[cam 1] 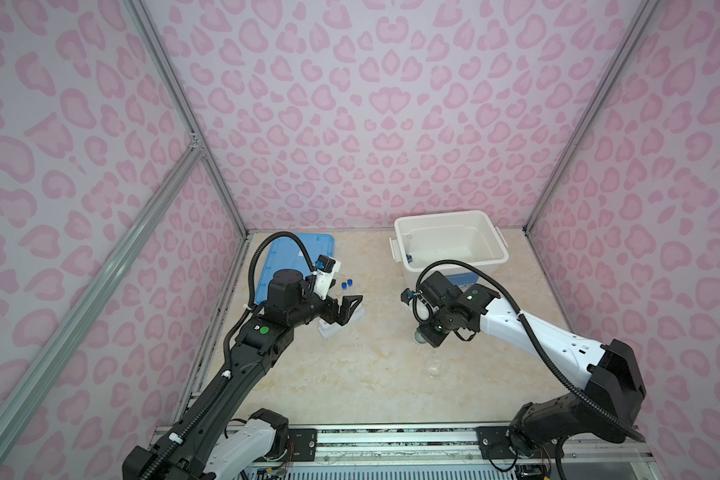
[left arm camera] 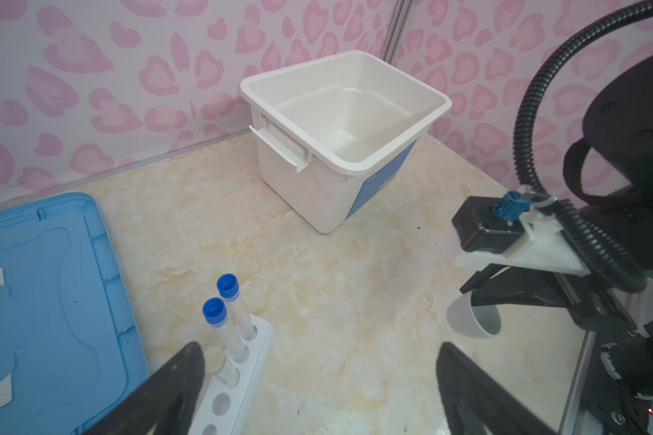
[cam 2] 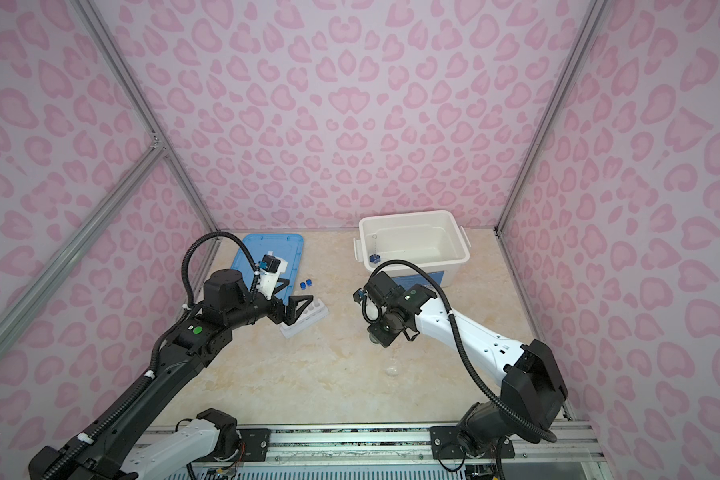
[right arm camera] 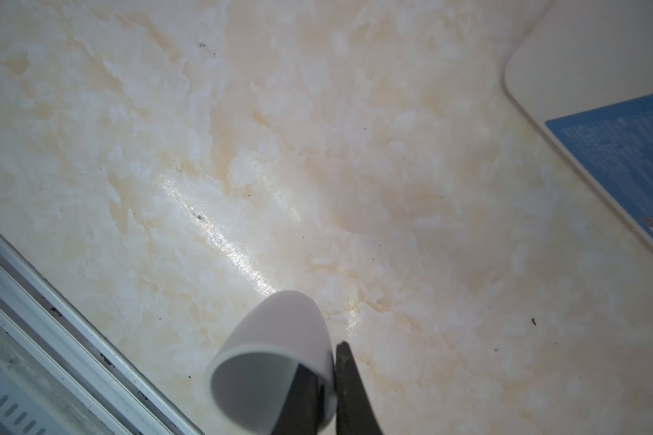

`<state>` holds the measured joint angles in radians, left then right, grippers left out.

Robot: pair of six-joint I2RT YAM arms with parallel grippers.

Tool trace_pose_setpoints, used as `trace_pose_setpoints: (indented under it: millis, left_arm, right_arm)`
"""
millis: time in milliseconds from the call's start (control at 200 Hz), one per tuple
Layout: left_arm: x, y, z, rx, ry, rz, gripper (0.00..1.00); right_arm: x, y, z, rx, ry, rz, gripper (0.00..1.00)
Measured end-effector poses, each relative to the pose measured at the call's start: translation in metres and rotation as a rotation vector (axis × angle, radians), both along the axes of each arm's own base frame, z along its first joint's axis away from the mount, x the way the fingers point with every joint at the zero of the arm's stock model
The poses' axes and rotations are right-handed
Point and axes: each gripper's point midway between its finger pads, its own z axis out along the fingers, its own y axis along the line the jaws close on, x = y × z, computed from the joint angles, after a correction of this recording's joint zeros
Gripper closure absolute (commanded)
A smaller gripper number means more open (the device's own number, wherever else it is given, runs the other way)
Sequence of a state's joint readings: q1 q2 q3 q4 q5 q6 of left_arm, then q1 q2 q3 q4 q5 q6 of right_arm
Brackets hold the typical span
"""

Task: Organize the chemistry lab equipment
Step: 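Lift the white cup with the right gripper and carry it over the bin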

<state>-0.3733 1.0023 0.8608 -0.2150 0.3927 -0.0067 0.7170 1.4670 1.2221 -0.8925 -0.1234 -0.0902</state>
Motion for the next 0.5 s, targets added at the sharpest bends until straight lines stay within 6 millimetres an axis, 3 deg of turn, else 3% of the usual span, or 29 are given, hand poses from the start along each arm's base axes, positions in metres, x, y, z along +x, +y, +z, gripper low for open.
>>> trace_pose_setpoints:
  millis: [500]
  left_arm:
    - [-0.002,0.0,0.004,-0.006,-0.01,-0.005,0.03]
  right_arm:
    - [0.058,-0.044,0.07,-0.021,-0.147,-0.142,0.92]
